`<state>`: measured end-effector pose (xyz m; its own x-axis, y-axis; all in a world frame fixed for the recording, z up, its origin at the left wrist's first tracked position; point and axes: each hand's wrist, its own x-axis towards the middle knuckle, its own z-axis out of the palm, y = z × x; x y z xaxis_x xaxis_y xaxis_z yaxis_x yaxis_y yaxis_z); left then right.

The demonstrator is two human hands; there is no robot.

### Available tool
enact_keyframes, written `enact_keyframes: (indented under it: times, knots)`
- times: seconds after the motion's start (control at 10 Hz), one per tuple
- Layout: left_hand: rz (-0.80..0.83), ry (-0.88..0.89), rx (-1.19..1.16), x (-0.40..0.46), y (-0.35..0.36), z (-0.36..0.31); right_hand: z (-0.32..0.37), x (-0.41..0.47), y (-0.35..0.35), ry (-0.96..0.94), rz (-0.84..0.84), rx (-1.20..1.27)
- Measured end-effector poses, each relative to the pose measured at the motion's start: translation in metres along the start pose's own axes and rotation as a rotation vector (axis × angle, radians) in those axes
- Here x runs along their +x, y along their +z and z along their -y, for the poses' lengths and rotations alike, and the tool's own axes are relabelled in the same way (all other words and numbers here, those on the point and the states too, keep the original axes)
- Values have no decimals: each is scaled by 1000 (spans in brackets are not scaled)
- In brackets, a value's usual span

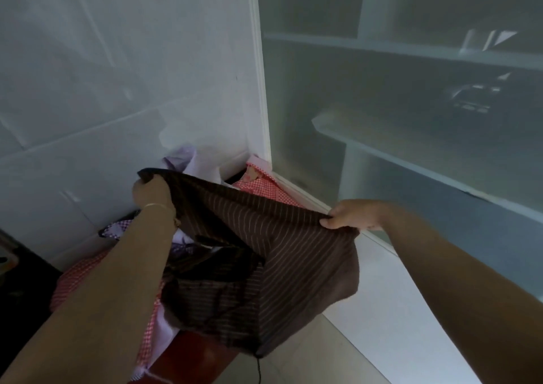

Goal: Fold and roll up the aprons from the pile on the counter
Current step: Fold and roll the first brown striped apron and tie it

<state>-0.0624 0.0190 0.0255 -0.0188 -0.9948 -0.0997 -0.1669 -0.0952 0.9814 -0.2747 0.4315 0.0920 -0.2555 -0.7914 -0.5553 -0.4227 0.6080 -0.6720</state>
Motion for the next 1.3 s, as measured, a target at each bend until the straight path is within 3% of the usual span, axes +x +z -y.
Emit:
enact_keyframes:
  times: [0.1,0.2,0.3,0.4,0.5,0.6,0.7,1.0,1.1,1.2,1.3]
  knots:
    - [211,202,74,-202,-33,-99,14,-3,6,-86,-122,-20]
    - [830,271,133,-239,3,-99,57,-7,13,-292,-216,-49]
    - [1243,149,188,-259,15,-102,87,-12,11,-425,-242,-111]
    - [1339,267,401,-258,18,-111,87,-18,5,-426,-259,-139]
    - [1407,282,726,-260,27,-103,67,-20,0,-281,-128,-115]
    - [1481,46,693,-272,36,-76,38,-22,-6,-55,127,-77]
    - [1404,-104,542,-274,44,-44,12,-24,-11,86,168,-179]
    - [699,-50,272,-226,49,-9,-29,-29,-22,198,-68,-85]
    - [522,-1,348,-211,38,-3,-38,-24,-24,132,-296,-19]
    - [373,31,469,-199,32,0,-38,-19,-16,104,-336,-28]
    - [471,-30,296,-212,28,-12,-32,-9,-2,114,-325,76]
